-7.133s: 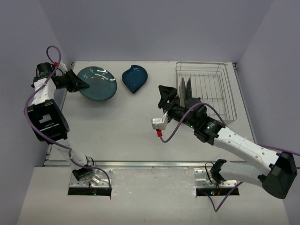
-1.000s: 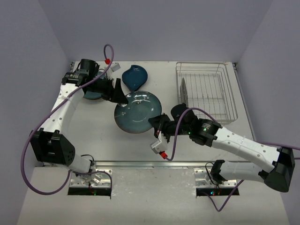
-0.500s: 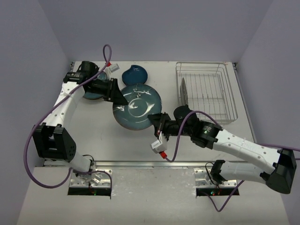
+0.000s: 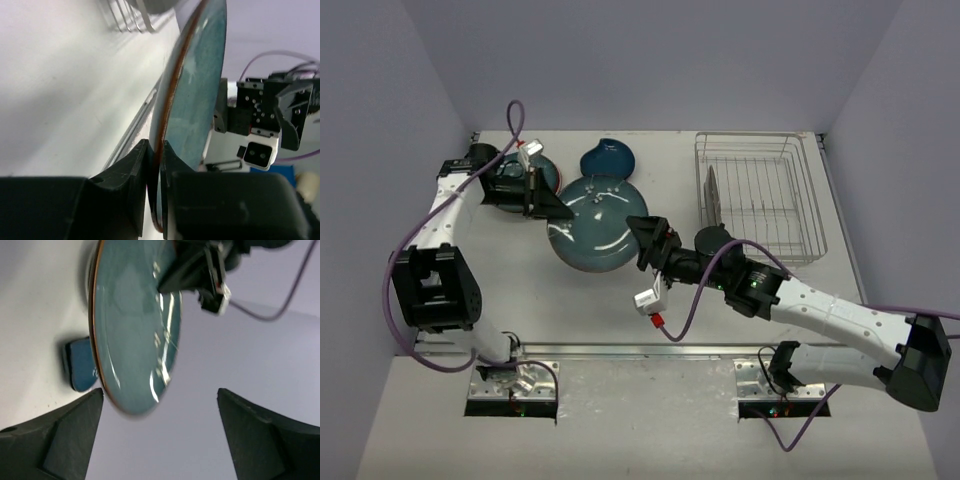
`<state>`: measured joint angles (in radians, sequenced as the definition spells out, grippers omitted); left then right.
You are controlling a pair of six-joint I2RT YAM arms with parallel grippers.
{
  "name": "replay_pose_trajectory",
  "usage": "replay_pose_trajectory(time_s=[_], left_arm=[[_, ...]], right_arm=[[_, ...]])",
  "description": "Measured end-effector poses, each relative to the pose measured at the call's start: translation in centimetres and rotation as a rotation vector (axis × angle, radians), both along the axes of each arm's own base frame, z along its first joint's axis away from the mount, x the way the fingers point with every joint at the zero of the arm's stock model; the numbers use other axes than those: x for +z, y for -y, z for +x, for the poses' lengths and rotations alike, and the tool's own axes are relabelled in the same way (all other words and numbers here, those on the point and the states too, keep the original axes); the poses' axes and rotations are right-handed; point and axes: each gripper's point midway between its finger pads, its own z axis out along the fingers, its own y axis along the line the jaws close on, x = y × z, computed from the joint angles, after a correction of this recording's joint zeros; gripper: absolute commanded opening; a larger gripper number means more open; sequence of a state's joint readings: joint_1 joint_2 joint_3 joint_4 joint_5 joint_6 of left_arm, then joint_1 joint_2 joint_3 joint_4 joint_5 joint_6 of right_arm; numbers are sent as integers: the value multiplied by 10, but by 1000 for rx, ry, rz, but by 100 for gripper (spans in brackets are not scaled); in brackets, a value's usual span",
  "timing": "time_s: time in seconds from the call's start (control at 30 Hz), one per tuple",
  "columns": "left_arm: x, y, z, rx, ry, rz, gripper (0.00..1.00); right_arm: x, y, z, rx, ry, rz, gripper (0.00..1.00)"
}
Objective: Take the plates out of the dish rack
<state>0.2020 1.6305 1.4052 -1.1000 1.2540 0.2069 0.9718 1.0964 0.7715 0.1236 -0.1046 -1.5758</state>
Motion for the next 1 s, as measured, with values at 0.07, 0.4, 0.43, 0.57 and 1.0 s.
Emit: replay_pose_trajectory(time_s=[0.07, 0.4, 0.43, 0.57, 1.0], left_arm=[[-11, -36, 26, 104, -3, 26, 0], [-86, -222, 119, 649, -77, 245, 0], [-90, -228, 128, 667, -71, 252, 0], [-103, -246, 162, 729, -66, 258, 0], [-144, -267, 197, 822, -117, 249, 9]], right_arm=[[7, 3, 4, -33, 11, 25, 99], [1, 35, 23, -259, -142, 79, 99], [1, 38, 25, -282, -163, 84, 99], [5, 53, 34, -394, -263, 126, 99], [40, 114, 87, -822, -644, 437, 99]])
